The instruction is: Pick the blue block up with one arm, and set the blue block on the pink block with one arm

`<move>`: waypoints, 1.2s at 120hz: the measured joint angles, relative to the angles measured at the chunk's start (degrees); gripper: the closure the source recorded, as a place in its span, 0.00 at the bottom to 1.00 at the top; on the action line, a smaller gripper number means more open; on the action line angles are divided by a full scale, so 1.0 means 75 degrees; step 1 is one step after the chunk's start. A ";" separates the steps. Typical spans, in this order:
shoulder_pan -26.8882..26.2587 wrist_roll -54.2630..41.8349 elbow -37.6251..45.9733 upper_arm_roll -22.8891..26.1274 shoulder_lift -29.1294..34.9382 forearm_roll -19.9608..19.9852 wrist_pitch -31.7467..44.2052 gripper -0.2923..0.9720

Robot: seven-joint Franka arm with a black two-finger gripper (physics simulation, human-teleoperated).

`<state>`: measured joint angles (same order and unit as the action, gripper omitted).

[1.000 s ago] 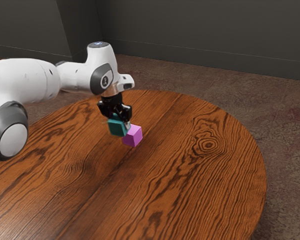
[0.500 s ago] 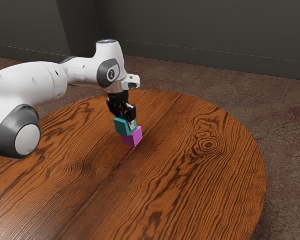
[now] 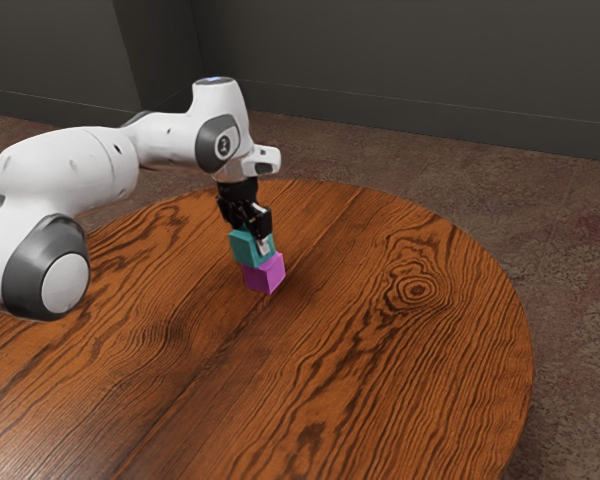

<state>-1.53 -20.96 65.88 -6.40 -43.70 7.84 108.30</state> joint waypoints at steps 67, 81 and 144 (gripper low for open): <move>-0.0028 0.0535 -0.0177 0.0019 -0.0208 0.0083 -0.0004 0.52; -0.0021 0.0631 -0.0298 0.0015 -0.0256 0.0075 0.0000 0.53; 0.0039 0.0803 -0.0895 -0.0011 -0.0622 0.0049 -0.0228 0.53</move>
<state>-1.24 -14.94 59.16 -6.49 -48.36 8.20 106.59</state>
